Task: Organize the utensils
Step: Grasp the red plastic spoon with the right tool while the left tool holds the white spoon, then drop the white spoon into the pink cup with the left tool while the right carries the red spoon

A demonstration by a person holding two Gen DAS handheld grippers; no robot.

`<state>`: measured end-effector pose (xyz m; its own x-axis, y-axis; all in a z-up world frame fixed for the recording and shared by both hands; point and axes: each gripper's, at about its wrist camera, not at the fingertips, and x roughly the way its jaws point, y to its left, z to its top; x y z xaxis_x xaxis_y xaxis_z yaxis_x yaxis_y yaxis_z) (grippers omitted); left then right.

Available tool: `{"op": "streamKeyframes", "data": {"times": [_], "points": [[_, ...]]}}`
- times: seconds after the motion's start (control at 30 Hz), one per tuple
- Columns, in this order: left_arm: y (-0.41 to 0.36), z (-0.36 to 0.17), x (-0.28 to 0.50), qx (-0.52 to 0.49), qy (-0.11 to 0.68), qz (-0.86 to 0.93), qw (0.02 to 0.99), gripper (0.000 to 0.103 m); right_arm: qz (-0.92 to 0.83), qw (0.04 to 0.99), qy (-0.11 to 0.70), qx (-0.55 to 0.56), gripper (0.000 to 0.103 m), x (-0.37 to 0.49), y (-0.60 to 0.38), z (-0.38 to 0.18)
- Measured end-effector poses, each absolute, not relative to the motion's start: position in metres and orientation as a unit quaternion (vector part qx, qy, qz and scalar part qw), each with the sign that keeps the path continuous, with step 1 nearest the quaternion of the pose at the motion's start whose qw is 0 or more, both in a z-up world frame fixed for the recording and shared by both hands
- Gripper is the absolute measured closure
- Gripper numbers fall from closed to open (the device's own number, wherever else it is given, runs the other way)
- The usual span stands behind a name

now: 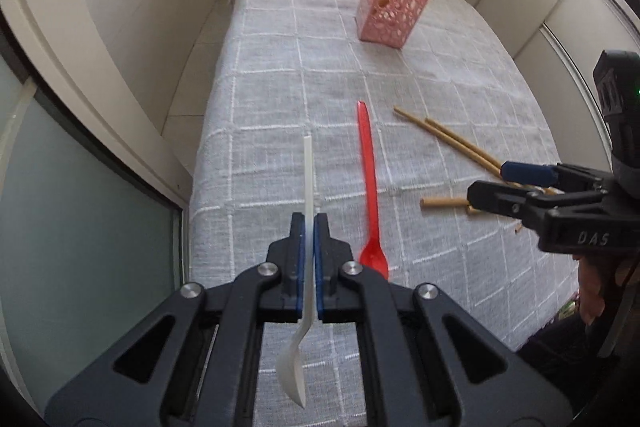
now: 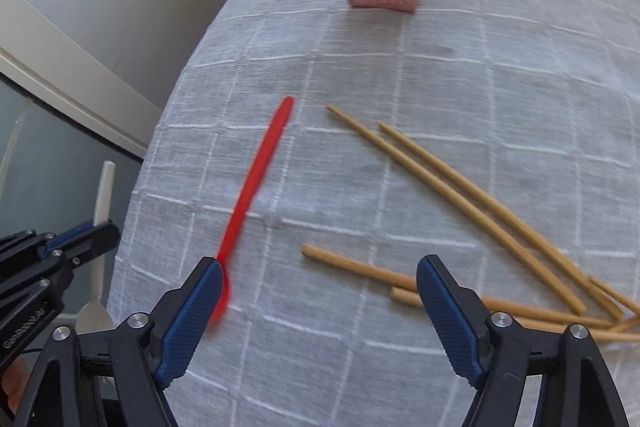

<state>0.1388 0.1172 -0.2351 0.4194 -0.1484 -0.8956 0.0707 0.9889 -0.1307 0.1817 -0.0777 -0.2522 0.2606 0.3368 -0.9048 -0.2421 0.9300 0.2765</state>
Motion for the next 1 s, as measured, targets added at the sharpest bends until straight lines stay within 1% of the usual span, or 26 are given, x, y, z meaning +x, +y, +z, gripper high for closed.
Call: {"op": "streamKeyframes", "data": {"times": [0.23,0.37,0.47,0.57,0.67,0.73,0.83,1.0], "points": [[0.139,-0.234,0.141,-0.085,0.522,-0.037,0.848,0.098,0.180,0.780,0.597,0.058,0.042,0.222,-0.042,-0.278],[0.143,-0.234,0.141,-0.100,0.523,-0.039,0.846,0.098,0.171,0.780,0.596,0.079,0.046,0.242,-0.029,-0.288],[0.146,-0.233,0.142,-0.109,0.521,-0.039,0.846,0.098,0.157,0.783,0.598,0.062,0.049,0.250,-0.017,-0.296],[0.147,-0.232,0.142,-0.113,0.520,-0.038,0.846,0.098,0.147,0.784,0.602,0.038,0.055,0.251,-0.006,-0.306],[0.147,-0.232,0.142,-0.114,0.521,-0.040,0.845,0.098,0.137,0.802,0.582,-0.015,0.066,0.245,0.007,-0.305],[0.147,-0.232,0.142,-0.112,0.521,-0.040,0.845,0.098,0.129,0.808,0.573,-0.046,0.079,0.241,0.012,-0.306],[0.147,-0.232,0.141,-0.111,0.522,-0.037,0.845,0.098,0.131,0.810,0.568,-0.053,0.091,0.238,0.011,-0.306],[0.146,-0.235,0.144,-0.108,0.524,-0.031,0.844,0.098,0.142,0.805,0.576,-0.023,0.091,0.238,-0.006,-0.306]]}}
